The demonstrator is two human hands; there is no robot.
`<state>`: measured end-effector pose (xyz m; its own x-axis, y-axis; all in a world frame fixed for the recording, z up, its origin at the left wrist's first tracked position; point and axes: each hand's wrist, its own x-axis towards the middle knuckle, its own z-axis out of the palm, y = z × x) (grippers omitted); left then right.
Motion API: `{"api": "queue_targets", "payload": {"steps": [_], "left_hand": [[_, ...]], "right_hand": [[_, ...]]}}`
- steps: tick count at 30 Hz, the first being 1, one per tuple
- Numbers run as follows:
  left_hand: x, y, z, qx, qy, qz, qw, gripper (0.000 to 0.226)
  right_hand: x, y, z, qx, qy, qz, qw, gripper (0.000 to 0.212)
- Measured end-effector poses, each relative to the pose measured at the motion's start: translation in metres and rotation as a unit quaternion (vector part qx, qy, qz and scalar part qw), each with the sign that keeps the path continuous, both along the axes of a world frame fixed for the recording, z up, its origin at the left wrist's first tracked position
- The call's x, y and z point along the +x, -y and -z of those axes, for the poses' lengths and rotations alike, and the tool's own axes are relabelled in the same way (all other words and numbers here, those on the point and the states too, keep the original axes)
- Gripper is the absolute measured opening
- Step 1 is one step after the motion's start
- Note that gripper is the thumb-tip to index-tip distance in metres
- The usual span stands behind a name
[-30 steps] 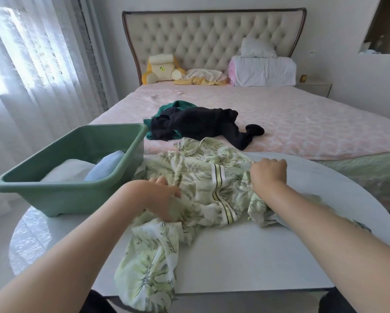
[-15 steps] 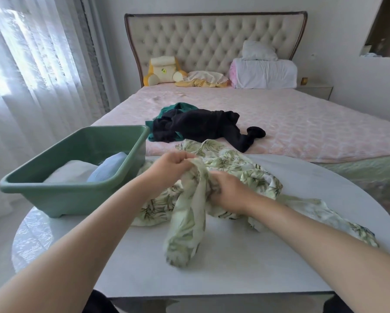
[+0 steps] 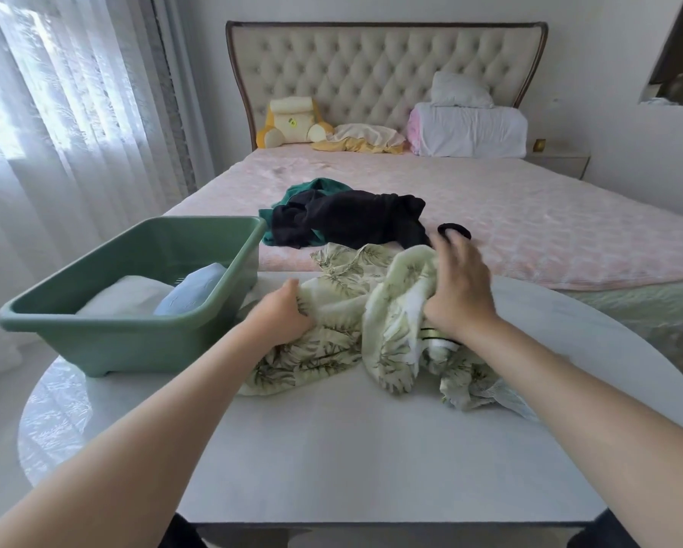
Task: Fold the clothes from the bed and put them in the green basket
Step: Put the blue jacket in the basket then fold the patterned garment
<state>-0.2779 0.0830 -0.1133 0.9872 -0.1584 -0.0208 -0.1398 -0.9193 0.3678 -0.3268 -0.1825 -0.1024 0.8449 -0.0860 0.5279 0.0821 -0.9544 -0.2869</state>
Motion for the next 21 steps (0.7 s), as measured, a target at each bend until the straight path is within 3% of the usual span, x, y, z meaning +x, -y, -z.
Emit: {"api": "queue_targets", "payload": {"steps": [1, 3, 5, 8, 9, 10, 11, 12, 14, 15, 16, 17, 18, 20, 21], "left_hand": [[0.002, 0.001, -0.001, 0.010, 0.012, 0.012, 1.000, 0.042], [-0.003, 0.006, -0.008, 0.031, 0.055, 0.052, 0.997, 0.009], [-0.011, 0.014, -0.017, 0.004, 0.085, 0.123, 0.989, 0.011], [-0.023, 0.023, -0.034, -0.069, 0.132, 0.206, 0.967, 0.021], [-0.025, 0.023, -0.038, -0.083, 0.146, 0.223, 0.960, 0.024], [-0.026, 0.022, -0.042, -0.091, 0.141, 0.237, 0.957, 0.030], [-0.025, 0.018, -0.043, -0.089, 0.113, 0.243, 0.959, 0.044], [-0.024, 0.013, -0.045, -0.069, 0.063, 0.234, 0.968, 0.063], [-0.022, -0.001, -0.044, 0.048, -0.024, 0.195, 0.979, 0.086], [-0.021, -0.007, -0.043, 0.124, -0.040, 0.186, 0.974, 0.076], [-0.018, -0.012, -0.042, 0.197, -0.046, 0.179, 0.963, 0.053], [-0.018, -0.013, -0.044, 0.244, -0.042, 0.168, 0.954, 0.026], [-0.015, -0.014, -0.044, 0.257, -0.034, 0.157, 0.953, 0.015], [-0.009, -0.012, -0.045, 0.216, -0.014, 0.144, 0.966, 0.028], [-0.007, -0.009, -0.046, 0.181, 0.014, 0.137, 0.974, 0.030]], "right_hand": [[-0.002, -0.007, 0.000, -0.033, 0.024, -0.089, 0.995, 0.082], [-0.007, -0.024, 0.001, -0.062, -0.011, -0.216, 0.974, 0.082], [-0.013, -0.042, 0.001, -0.117, -0.062, -0.232, 0.964, 0.084], [-0.011, -0.054, -0.001, -0.153, -0.123, -0.156, 0.968, 0.100], [-0.009, -0.052, -0.002, -0.151, -0.129, -0.140, 0.970, 0.090], [-0.007, -0.049, -0.003, -0.153, -0.120, -0.125, 0.973, 0.065], [-0.005, -0.043, -0.003, -0.154, -0.104, -0.110, 0.976, 0.036], [-0.003, -0.036, -0.004, -0.146, -0.095, -0.087, 0.981, 0.024], [-0.002, -0.023, -0.008, -0.114, -0.097, -0.029, 0.988, 0.027], [-0.002, -0.017, -0.011, -0.115, -0.097, 0.012, 0.989, 0.026], [-0.003, -0.011, -0.015, -0.136, -0.108, 0.062, 0.983, 0.023], [-0.004, -0.005, -0.019, -0.170, -0.131, 0.115, 0.970, 0.020], [-0.006, -0.002, -0.023, -0.209, -0.161, 0.165, 0.950, 0.019], [-0.007, 0.001, -0.025, -0.264, -0.216, 0.227, 0.912, 0.024], [-0.006, 0.002, -0.023, -0.275, -0.208, 0.220, 0.913, 0.036]]}}
